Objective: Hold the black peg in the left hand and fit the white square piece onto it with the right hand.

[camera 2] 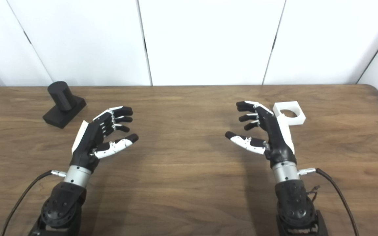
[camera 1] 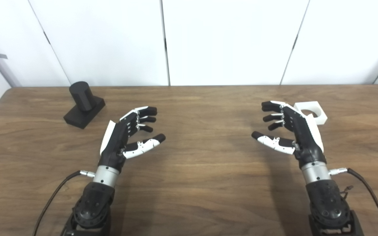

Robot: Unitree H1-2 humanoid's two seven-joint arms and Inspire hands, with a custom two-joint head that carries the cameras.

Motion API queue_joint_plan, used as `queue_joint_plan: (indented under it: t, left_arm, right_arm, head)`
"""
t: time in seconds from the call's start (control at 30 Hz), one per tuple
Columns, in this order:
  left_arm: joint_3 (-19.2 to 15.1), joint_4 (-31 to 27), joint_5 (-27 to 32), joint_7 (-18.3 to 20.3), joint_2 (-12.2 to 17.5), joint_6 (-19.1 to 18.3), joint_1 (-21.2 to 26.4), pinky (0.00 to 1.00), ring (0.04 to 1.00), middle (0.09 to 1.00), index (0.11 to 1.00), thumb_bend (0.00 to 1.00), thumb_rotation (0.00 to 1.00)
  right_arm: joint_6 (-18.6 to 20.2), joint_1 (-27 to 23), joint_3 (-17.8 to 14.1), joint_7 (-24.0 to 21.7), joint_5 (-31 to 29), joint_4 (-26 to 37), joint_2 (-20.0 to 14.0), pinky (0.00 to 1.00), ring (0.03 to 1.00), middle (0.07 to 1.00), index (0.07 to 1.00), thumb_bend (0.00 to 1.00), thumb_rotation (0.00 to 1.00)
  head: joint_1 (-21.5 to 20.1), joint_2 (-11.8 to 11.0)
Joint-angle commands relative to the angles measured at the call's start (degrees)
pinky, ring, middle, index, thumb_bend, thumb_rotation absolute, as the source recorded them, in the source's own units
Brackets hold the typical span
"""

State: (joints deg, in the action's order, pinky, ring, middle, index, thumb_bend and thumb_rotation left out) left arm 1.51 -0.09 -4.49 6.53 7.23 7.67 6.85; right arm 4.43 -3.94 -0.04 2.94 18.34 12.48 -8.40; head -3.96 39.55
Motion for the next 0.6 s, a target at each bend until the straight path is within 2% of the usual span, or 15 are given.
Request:
queue_joint_plan:
  t: [0.0, 0.13, 0.33, 0.47, 0.57]
  left_arm:
    - [-0.48, -0.6, 0.43, -0.75, 0.19, 1.96, 1.88, 0.61, 0.73, 0.762, 0.729, 0.72, 0.16]
    - [-0.45, -0.57, 0.52, -0.66, 0.07, 1.95, 1.9, 0.62, 0.734, 0.762, 0.728, 0.72, 0.14]
    - [-0.06, -0.72, -0.17, -1.01, -0.47, 2.18, 1.84, 0.6, 0.721, 0.756, 0.725, 0.72, 0.14]
    - [0.57, -1.09, -1.47, -1.43, -1.05, 1.59, 1.65, 0.6, 0.717, 0.755, 0.727, 0.72, 0.15]
    - [1.22, -0.94, -1.84, -1.79, -1.83, 1.68, 1.64, 0.58, 0.711, 0.751, 0.721, 0.72, 0.15]
  right_arm:
    - [-1.74, -1.37, -0.25, 0.68, -0.04, 0.76, 0.04, 0.52, 0.641, 0.733, 0.73, 0.56, 0.08]
    - [-2.29, -1.36, -0.16, 0.71, -0.04, 0.36, -0.08, 0.52, 0.645, 0.728, 0.728, 0.56, 0.09]
    - [-2.19, -1.18, -0.56, 0.26, -0.91, 0.53, -0.42, 0.53, 0.653, 0.733, 0.734, 0.55, 0.08]
    - [-1.56, -0.97, -1.19, 0.13, -1.19, 0.96, -0.58, 0.52, 0.643, 0.731, 0.736, 0.56, 0.07]
    - [-3.03, -0.92, -1.72, -0.02, -2.26, 0.43, -1.12, 0.5, 0.628, 0.724, 0.726, 0.56, 0.02]
  head:
    - [-0.05, -0.18]
    - [0.24, -0.31]
    - [3.62, -0.53]
    - [7.82, -1.24]
    - [12.12, -2.14]
